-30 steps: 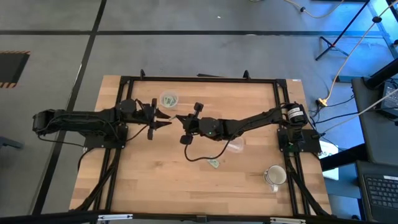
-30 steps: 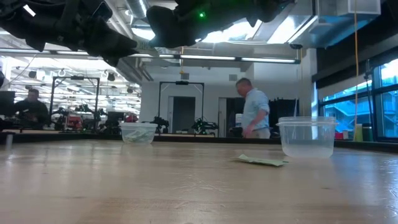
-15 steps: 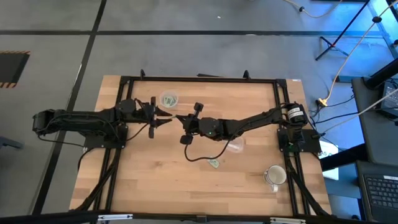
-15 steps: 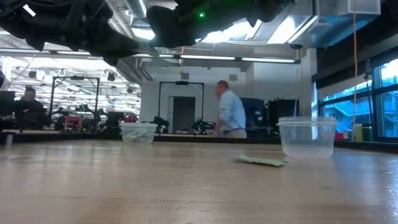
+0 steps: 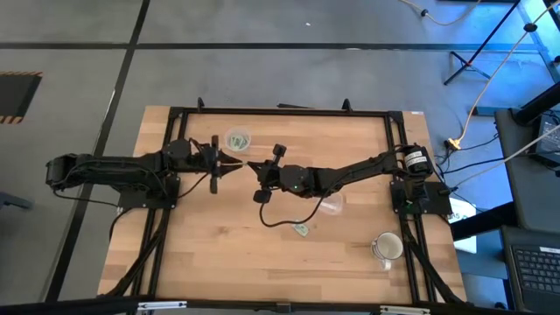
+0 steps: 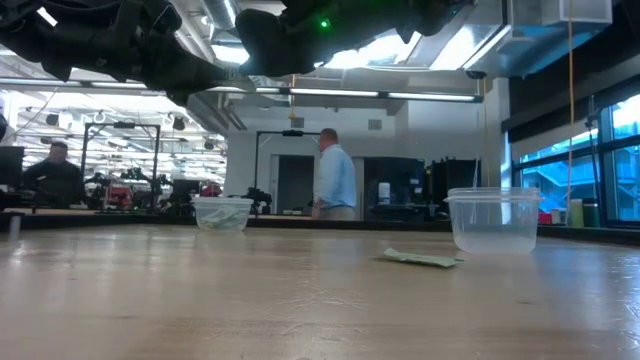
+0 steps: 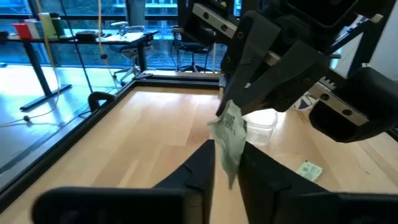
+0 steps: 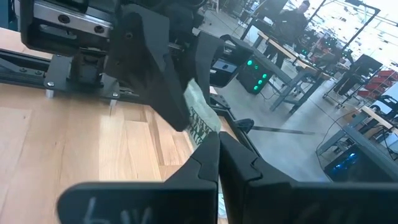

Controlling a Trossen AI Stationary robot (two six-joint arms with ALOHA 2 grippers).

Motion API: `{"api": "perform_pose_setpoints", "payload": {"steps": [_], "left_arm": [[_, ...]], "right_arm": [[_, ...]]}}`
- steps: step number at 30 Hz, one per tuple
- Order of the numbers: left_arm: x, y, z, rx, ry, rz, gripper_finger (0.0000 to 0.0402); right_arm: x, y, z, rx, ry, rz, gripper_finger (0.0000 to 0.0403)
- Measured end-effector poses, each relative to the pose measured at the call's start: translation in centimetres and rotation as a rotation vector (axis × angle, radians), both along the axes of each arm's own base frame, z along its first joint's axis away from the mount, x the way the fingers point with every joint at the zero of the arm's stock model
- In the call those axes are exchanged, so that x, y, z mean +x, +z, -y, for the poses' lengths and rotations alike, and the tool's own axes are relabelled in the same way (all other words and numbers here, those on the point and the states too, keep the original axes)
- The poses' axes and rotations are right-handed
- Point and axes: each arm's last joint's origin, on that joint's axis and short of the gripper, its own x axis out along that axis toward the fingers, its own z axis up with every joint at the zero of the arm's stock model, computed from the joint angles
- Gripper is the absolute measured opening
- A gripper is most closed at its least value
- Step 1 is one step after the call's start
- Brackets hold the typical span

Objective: Pick and place Stevia / Truvia into bins
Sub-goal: Put the stevia packet into the top transparent container

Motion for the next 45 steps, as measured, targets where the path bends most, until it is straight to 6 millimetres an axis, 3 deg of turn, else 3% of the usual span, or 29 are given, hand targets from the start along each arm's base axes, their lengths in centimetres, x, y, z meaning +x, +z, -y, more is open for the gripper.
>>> {"api": "perform_pose_setpoints", "payload": {"steps": [6, 13, 20, 25, 28, 32, 36, 42, 45], "left_arm": [[0.0, 0.0, -0.1, 0.002, 0.018, -0.001, 0.001], [0.0, 0.0, -0.1, 0.002, 0.019, -0.001, 0.0017], [0.0, 0.0, -0.1, 0.002, 0.019, -0.001, 0.0008], [0.0, 0.0, -0.1, 0.002, 0.019, -0.001, 0.0012], [0.0, 0.0, -0.1, 0.001, 0.018, -0.001, 0.0009], [0.0, -0.1, 0.0, -0.055, 0.011, -0.008, 0.0007], [-0.1, 0.0, -0.4, -0.133, 0.074, -0.07, 0.0009], [-0.7, 0.6, -2.1, -0.14, 0.3, -0.218, 0.0008], [-0.9, 0.6, -3.0, -0.118, 0.398, -0.264, 0.0008]], "right_arm": [[0.0, 0.0, 0.0, 0.0, 0.0, 0.0, 0.0005], [0.0, 0.0, 0.0, -0.008, 0.002, -0.005, 0.0014], [-0.1, 0.0, 0.0, -0.042, -0.033, -0.019, 0.0098], [-0.7, 0.2, -0.2, -0.167, -0.301, -0.07, 0.0166], [-1.0, 0.1, -0.8, -0.242, -0.374, -0.13, 0.0184], [-1.6, -0.3, -2.0, -0.3, -0.336, -0.242, 0.0183], [-3.5, 1.1, -2.3, -0.252, -0.288, -0.327, 0.0171], [-8.2, 4.9, -1.4, 0.126, -0.084, -0.391, 0.0153], [-10.1, 6.4, -0.8, 0.189, -0.085, -0.417, 0.0152]]}}
